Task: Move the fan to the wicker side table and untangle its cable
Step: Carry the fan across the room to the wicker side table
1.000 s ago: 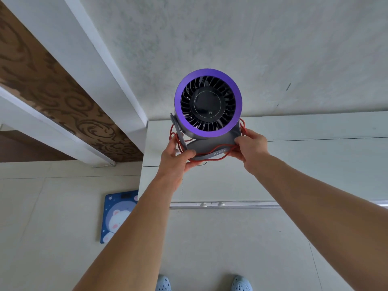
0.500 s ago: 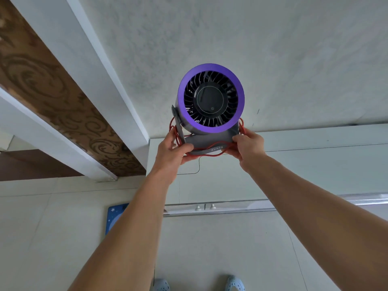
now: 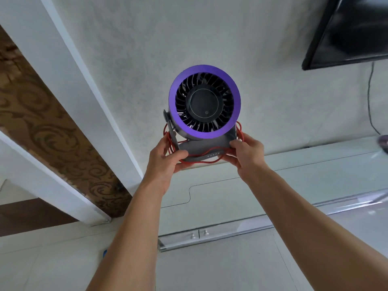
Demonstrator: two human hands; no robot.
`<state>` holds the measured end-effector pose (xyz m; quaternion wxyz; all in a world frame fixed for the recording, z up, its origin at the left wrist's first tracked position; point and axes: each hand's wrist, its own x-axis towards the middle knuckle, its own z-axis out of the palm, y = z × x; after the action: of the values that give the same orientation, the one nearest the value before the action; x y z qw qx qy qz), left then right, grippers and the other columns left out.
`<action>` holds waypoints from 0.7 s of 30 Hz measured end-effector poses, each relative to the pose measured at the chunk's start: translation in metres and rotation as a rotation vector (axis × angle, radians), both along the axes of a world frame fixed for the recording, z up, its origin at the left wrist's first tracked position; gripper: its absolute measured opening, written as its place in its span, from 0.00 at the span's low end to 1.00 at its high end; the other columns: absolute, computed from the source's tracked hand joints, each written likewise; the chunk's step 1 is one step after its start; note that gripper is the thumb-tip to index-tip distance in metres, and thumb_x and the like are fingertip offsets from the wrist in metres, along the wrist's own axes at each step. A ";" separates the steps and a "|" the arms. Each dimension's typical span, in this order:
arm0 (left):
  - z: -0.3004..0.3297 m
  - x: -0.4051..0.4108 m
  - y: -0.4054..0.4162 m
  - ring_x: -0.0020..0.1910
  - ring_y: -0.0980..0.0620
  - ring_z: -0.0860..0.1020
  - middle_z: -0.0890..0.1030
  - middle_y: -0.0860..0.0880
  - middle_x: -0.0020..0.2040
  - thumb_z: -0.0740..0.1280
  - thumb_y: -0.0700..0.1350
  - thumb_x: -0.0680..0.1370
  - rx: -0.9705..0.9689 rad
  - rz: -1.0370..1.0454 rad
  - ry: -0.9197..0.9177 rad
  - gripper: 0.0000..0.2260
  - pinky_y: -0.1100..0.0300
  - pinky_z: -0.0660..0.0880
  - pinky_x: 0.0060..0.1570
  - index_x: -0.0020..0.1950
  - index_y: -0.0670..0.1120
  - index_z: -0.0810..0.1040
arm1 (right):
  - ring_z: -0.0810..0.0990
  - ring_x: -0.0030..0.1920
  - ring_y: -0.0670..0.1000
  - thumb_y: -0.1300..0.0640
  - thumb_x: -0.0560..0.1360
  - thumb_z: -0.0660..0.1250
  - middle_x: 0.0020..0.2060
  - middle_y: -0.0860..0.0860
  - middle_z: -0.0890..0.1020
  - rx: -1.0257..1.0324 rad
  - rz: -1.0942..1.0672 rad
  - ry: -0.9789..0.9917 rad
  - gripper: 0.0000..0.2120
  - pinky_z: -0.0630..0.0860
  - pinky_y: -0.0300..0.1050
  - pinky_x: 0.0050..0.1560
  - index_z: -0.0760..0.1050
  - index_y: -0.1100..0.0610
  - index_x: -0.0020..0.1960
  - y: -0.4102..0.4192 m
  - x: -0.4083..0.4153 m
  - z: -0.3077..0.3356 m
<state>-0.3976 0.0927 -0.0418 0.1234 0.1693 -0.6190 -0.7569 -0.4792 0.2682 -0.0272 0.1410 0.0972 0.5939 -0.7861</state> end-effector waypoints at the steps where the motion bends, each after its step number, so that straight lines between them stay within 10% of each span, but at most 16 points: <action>1: 0.010 0.001 0.002 0.50 0.44 0.85 0.84 0.47 0.52 0.70 0.32 0.71 -0.013 -0.011 0.006 0.18 0.52 0.82 0.45 0.56 0.50 0.80 | 0.85 0.32 0.53 0.75 0.73 0.56 0.39 0.56 0.83 -0.003 -0.016 0.012 0.19 0.81 0.44 0.31 0.80 0.55 0.46 0.004 0.004 0.010; 21: 0.131 0.016 0.067 0.50 0.43 0.85 0.81 0.41 0.57 0.69 0.31 0.73 -0.064 -0.499 0.125 0.17 0.50 0.82 0.46 0.60 0.43 0.79 | 0.86 0.36 0.55 0.72 0.75 0.59 0.47 0.60 0.84 -0.052 -0.532 0.172 0.18 0.82 0.46 0.34 0.77 0.61 0.61 0.087 0.112 0.122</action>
<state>-0.3817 0.1599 0.0894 -0.0238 -0.0397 -0.6565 -0.7529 -0.3668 0.3554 0.0946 -0.1190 0.1790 0.5368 -0.8159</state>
